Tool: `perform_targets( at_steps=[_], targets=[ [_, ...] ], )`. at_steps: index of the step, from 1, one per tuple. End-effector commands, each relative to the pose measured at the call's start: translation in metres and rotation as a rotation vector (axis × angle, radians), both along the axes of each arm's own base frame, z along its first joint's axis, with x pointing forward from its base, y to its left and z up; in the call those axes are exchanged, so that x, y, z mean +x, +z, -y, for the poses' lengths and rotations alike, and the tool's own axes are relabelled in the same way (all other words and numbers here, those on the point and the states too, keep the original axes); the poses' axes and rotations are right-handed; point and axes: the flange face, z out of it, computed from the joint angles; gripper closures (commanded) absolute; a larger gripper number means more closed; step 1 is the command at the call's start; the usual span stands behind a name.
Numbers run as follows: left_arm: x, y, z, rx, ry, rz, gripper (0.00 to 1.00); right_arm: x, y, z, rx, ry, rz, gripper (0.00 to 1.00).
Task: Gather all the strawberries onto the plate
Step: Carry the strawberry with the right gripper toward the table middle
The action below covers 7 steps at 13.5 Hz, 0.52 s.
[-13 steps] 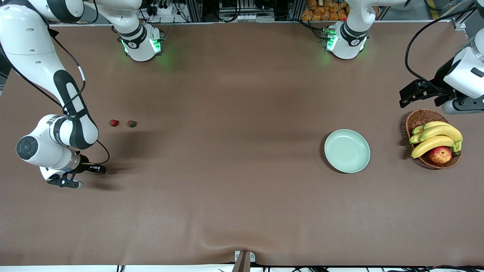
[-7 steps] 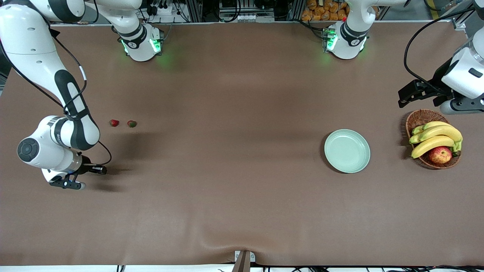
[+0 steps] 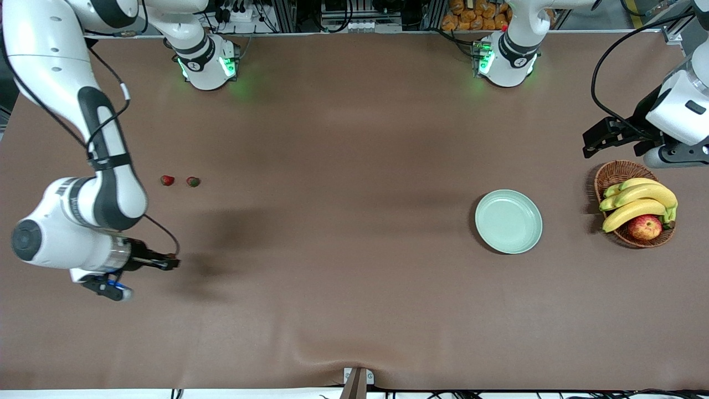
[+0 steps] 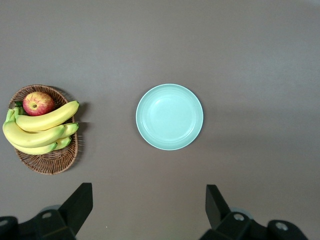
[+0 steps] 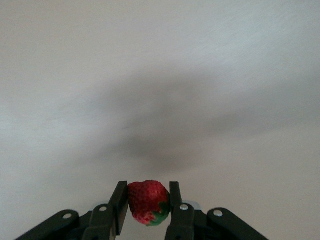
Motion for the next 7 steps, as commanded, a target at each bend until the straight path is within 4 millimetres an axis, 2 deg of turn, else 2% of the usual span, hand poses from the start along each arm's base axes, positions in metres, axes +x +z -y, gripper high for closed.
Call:
perform_targets(
  at_steps=[1, 3, 4, 7],
  targets=[
    [-0.003, 0.001, 0.004, 0.006, -0.004, 0.003, 0.00, -0.002, 0.014, -0.077, 0.060, -0.142, -0.041, 1.00],
    [-0.003, 0.000, 0.004, 0.006, -0.002, 0.001, 0.00, -0.008, 0.029, -0.151, 0.064, -0.233, -0.058, 1.00],
    [-0.003, -0.003, 0.008, 0.007, -0.008, -0.005, 0.00, -0.013, 0.032, -0.181, 0.068, -0.269, -0.054, 1.00],
    [-0.003, -0.005, 0.009, 0.009, -0.010, -0.009, 0.00, -0.037, 0.029, -0.273, 0.095, -0.329, -0.031, 1.00]
  ],
)
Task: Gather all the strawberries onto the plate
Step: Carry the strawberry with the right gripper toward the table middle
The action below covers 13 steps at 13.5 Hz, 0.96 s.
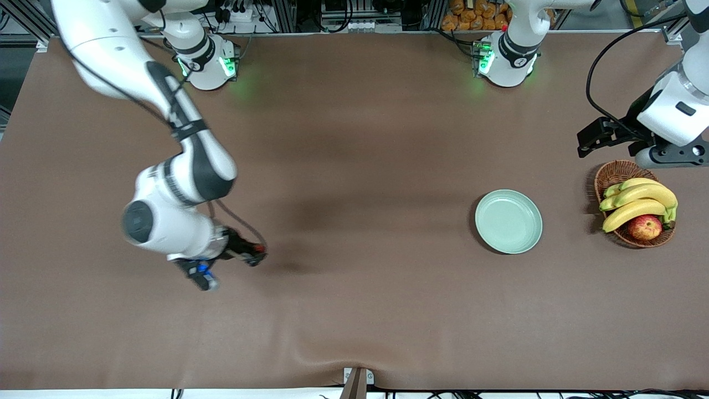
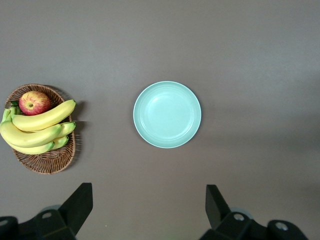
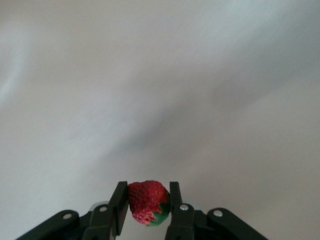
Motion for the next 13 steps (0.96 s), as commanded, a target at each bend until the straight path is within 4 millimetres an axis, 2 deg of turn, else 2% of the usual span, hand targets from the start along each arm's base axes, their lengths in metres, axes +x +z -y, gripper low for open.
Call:
perform_targets(
  at_steps=[1, 2, 3, 4, 5, 7, 11, 13],
  targets=[
    [-0.002, -0.001, 0.001, 0.008, 0.003, 0.001, 0.00, -0.011, -0.003, -0.061, 0.034, -0.086, 0.020, 1.00],
    [-0.002, -0.003, 0.002, 0.009, 0.000, -0.003, 0.00, -0.019, -0.009, -0.082, 0.050, -0.106, 0.023, 1.00],
    [-0.003, -0.002, 0.002, 0.009, 0.000, -0.002, 0.00, -0.028, -0.008, -0.107, 0.078, -0.126, 0.032, 1.00],
    [-0.003, -0.002, 0.002, 0.009, 0.002, -0.003, 0.00, -0.031, -0.010, -0.117, 0.107, -0.160, 0.031, 1.00],
    [-0.003, -0.002, 0.002, 0.009, 0.000, -0.003, 0.00, -0.043, -0.017, -0.140, 0.134, -0.159, 0.026, 1.00],
    [-0.004, -0.004, 0.002, 0.010, 0.000, -0.009, 0.00, -0.069, -0.049, -0.186, 0.166, -0.145, 0.027, 1.00],
    [-0.004, -0.008, 0.003, 0.011, -0.001, -0.017, 0.00, -0.116, -0.102, -0.249, 0.211, -0.202, 0.060, 1.00],
    [-0.004, -0.011, 0.003, 0.012, -0.002, -0.021, 0.00, -0.133, -0.113, -0.266, 0.221, -0.215, 0.059, 1.00]
  ],
)
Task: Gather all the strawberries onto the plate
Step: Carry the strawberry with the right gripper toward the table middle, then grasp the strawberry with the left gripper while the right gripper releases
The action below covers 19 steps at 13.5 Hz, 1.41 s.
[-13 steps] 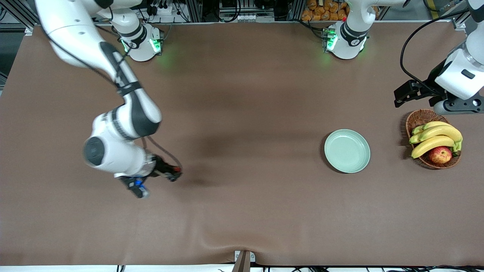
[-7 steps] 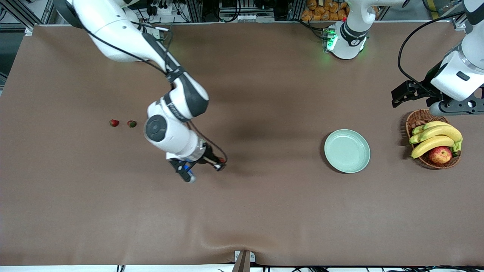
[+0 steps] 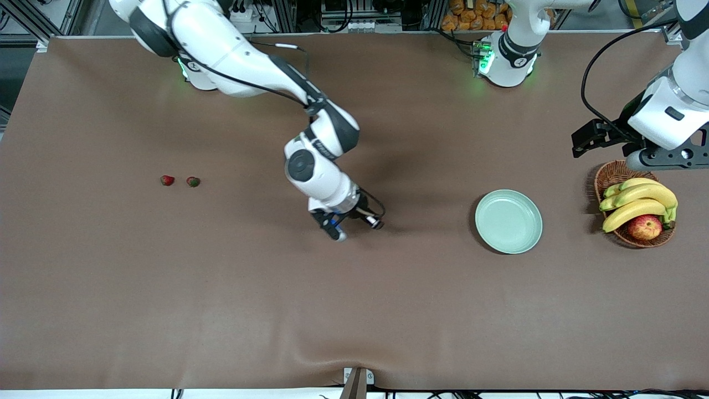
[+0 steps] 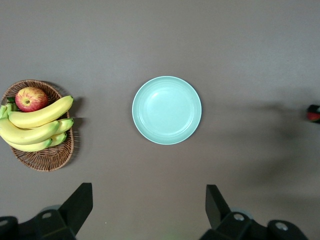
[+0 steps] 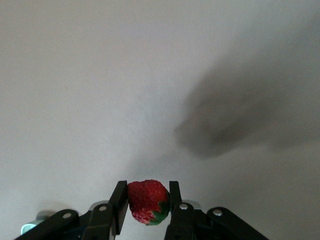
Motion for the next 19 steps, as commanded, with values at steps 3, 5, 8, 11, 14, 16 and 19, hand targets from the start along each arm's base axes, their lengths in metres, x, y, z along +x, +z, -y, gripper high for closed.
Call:
perform_targets(
  at_steps=[3, 5, 8, 11, 14, 16, 19],
  targets=[
    [-0.003, -0.004, 0.006, 0.010, -0.007, -0.007, 0.00, -0.022, -0.005, -0.030, 0.024, -0.041, -0.027, 0.93],
    [-0.004, -0.008, 0.008, 0.012, -0.011, -0.014, 0.00, -0.020, -0.011, -0.024, 0.008, -0.038, -0.034, 0.01],
    [-0.005, -0.011, 0.011, 0.014, -0.005, -0.020, 0.00, -0.018, -0.011, -0.018, -0.001, -0.037, -0.039, 0.00],
    [-0.005, -0.016, 0.029, 0.013, 0.017, -0.018, 0.00, 0.006, 0.013, 0.010, -0.042, -0.036, -0.096, 0.00],
    [0.012, -0.049, 0.067, -0.009, 0.004, -0.005, 0.00, 0.040, 0.057, 0.052, -0.051, -0.069, -0.118, 0.00],
    [0.025, -0.083, 0.110, -0.026, -0.046, 0.012, 0.00, 0.060, 0.087, 0.086, -0.068, -0.032, -0.116, 0.00],
    [0.045, -0.149, 0.172, -0.073, 0.001, 0.043, 0.00, 0.079, 0.130, 0.151, -0.121, 0.096, -0.160, 0.00]
  ],
)
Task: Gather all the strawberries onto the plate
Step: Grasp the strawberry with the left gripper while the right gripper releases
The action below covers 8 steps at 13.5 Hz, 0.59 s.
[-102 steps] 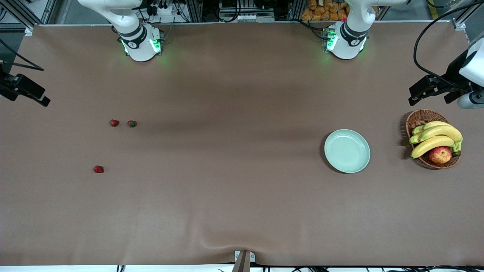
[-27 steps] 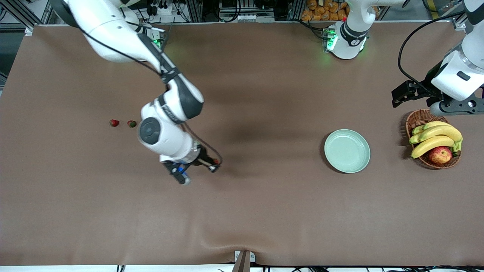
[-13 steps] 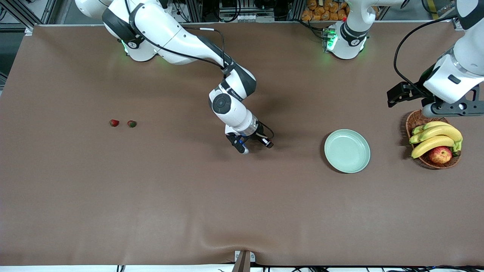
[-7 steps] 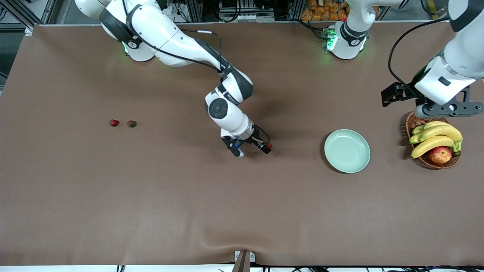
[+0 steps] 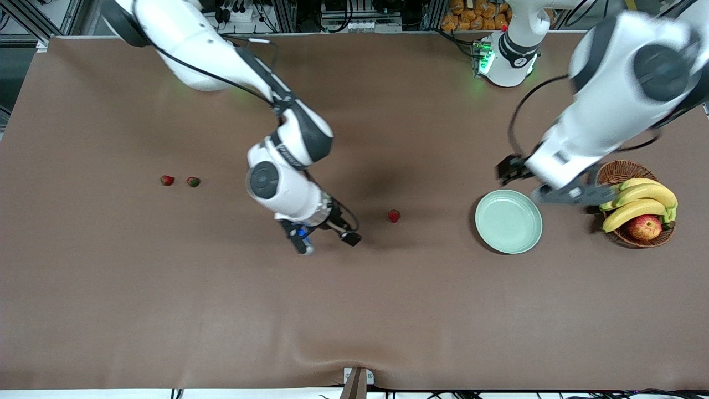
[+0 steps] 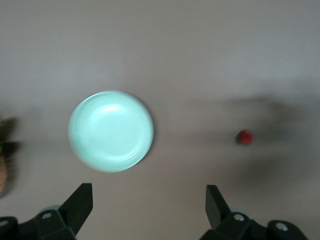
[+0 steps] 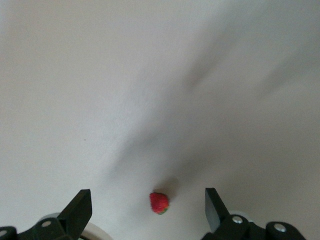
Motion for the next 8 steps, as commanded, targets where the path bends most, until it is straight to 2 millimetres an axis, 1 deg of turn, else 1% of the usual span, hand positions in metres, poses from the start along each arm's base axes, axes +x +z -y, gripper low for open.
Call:
perform_targets(
  at_steps=[1, 2, 3, 4, 5, 6, 8],
  targets=[
    [0.014, -0.058, 0.049, -0.024, 0.022, 0.003, 0.00, 0.008, 0.041, 0.061, -0.031, 0.106, -0.047, 0.00],
    [0.013, -0.077, 0.068, -0.038, 0.026, 0.003, 0.00, 0.011, 0.056, 0.082, -0.037, 0.133, -0.063, 0.00],
    [0.012, -0.097, 0.085, -0.042, 0.042, -0.008, 0.00, 0.016, 0.067, 0.110, -0.043, 0.155, -0.081, 0.00],
    [0.006, -0.114, 0.106, -0.046, 0.068, -0.016, 0.00, 0.018, 0.077, 0.134, -0.046, 0.186, -0.095, 0.00],
    [-0.001, -0.137, 0.126, -0.045, 0.083, -0.032, 0.00, 0.016, 0.083, 0.152, -0.047, 0.214, -0.108, 0.00],
    [-0.009, -0.157, 0.146, -0.049, 0.101, -0.041, 0.00, 0.010, 0.094, 0.161, -0.053, 0.237, -0.098, 0.00],
    [-0.021, -0.201, 0.176, -0.028, 0.133, -0.041, 0.00, -0.006, 0.097, 0.197, -0.089, 0.325, -0.079, 0.00]
  ],
)
